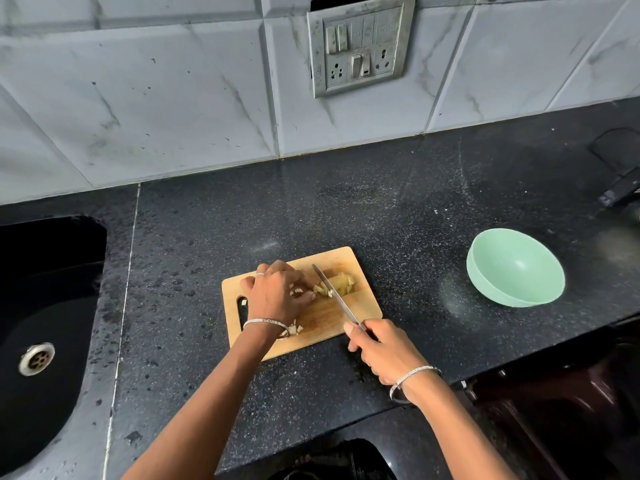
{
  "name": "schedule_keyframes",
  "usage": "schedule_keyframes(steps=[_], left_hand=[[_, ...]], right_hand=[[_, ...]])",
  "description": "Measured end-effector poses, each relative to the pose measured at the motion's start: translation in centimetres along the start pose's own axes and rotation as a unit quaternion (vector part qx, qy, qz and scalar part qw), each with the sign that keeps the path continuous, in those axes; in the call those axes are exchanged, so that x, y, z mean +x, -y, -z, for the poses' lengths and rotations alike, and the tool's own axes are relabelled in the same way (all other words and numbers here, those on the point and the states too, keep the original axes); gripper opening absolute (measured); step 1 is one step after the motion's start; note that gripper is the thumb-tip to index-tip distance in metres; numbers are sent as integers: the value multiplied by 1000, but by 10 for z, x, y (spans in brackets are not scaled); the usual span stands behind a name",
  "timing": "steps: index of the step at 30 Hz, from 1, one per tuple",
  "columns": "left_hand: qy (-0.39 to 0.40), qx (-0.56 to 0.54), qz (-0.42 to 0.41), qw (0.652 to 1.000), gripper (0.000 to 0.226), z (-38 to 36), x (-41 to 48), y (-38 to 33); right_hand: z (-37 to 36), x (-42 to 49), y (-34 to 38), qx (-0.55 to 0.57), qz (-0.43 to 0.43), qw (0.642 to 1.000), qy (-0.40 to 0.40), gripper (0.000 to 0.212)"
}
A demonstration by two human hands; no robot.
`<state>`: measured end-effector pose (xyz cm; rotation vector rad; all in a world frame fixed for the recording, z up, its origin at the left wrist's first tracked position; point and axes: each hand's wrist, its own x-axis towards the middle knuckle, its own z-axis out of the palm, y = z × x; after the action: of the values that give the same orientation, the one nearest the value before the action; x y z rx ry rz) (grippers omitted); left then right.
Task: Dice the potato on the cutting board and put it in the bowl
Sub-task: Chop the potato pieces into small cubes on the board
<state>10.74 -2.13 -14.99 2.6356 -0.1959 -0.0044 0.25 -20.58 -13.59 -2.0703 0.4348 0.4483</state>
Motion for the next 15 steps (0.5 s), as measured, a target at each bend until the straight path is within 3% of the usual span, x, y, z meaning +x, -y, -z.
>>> schedule_keyframes(steps=[7, 15], left_hand=[[-1, 9, 0, 1000, 24, 1, -5, -4], [10, 51, -24, 998, 20, 2, 1, -16]], right_hand=[[-10, -3, 2, -101, 38, 993, -38, 40], [-8, -3, -2, -66, 43, 995, -55, 40]])
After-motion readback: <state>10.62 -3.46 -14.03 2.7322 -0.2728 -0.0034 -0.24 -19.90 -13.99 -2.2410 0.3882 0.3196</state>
